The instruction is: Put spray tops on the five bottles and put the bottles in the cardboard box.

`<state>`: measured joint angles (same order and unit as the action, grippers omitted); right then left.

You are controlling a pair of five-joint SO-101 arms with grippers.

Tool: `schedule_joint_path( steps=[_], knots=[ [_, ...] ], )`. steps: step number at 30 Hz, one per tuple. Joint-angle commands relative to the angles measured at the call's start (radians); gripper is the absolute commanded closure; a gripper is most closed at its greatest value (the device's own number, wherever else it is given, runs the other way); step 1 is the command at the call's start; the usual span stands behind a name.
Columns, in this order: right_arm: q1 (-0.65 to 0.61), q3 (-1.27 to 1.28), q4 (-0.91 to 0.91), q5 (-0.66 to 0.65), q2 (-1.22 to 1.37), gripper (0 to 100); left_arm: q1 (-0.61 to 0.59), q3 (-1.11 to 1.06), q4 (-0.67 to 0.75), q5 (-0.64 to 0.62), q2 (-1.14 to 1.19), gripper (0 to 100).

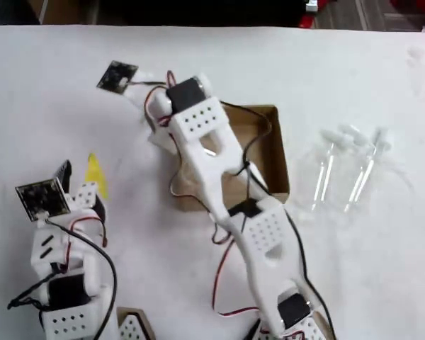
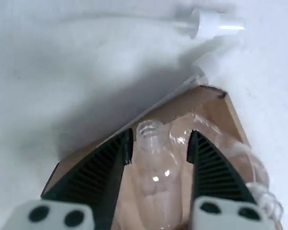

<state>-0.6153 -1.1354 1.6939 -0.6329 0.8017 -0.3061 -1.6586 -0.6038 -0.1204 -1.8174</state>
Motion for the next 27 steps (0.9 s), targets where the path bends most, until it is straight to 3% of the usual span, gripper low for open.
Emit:
schedule_joint_path(
  steps=[1, 23, 27],
  knots=[
    [0.012, -0.11, 0.031, -0.02, 0.059, 81.8, -0.002, 0.005, 0.028, 0.015, -0.01, 85],
    [0.025, -0.026, 0.033, -0.054, 0.084, 82.0, -0.002, 0.005, 0.031, 0.015, -0.01, 85],
    [0.033, -0.028, 0.033, -0.052, 0.076, 90.9, -0.002, 0.005, 0.031, 0.015, -0.01, 85]
  ],
)
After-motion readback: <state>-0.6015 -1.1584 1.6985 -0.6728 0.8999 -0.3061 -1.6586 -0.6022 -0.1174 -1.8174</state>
